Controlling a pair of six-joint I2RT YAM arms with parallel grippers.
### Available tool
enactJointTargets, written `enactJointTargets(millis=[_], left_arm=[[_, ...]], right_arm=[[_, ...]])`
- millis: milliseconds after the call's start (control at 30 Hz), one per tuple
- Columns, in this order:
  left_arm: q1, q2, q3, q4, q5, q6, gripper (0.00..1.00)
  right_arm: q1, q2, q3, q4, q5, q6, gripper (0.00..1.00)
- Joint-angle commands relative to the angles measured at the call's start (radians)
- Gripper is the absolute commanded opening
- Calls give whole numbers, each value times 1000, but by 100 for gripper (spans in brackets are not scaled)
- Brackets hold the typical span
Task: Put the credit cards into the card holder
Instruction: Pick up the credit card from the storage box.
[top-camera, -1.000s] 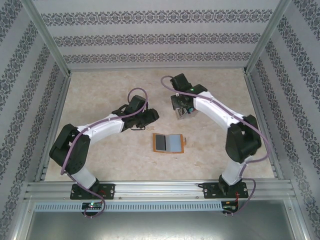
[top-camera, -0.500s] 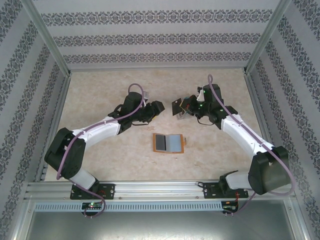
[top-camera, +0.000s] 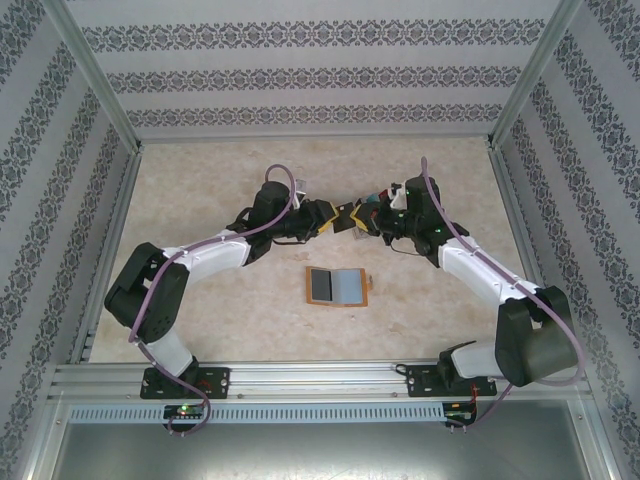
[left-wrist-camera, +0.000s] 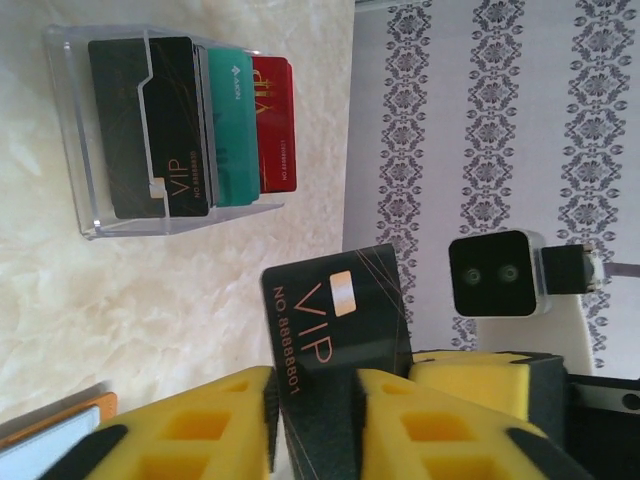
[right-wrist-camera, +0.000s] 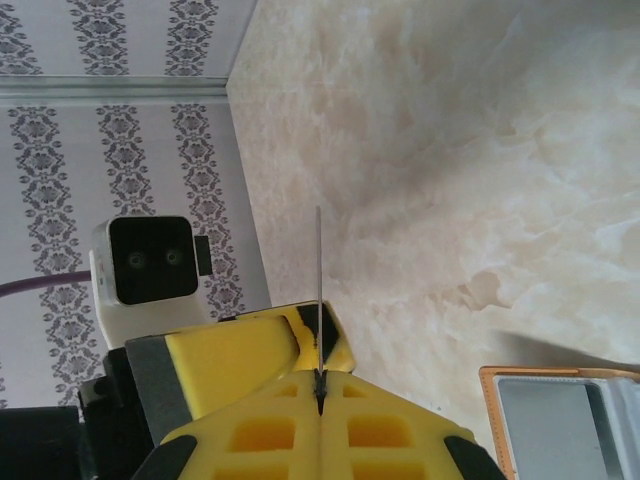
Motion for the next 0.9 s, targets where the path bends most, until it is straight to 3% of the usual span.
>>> enactJointTargets(millis=[0,267,400,433,533,600,700,867], left_arm=[[10,-25,-9,85,22,-25,17],[10,-61,-28,87,4,-56,0],[10,-76,-22,25,-12,-82,0],[10,-80,-24,20,-14,-94,0],[10,-100,-42,-29,-49,-183,0],[13,-115,-31,-115,-64,-218,0],[13,-124,7,-291,-92,-217,0],[13,-113,-1,-389,-106,-258,0]], right_arm=[[-4,15,-14,44,-23,18,0],[-5,38,-29,55,-26,11,0],[-5,45,-34,75,-35,15,1],[-5,46,-31,74,-37,13,5],[-10,45,-29,56,-36,-2,30],[-15,34,-38,25,-6,-27,39],[-19,16,-53,-29,45,-74,41],[-12,6,-90,-53,82,-109,42]])
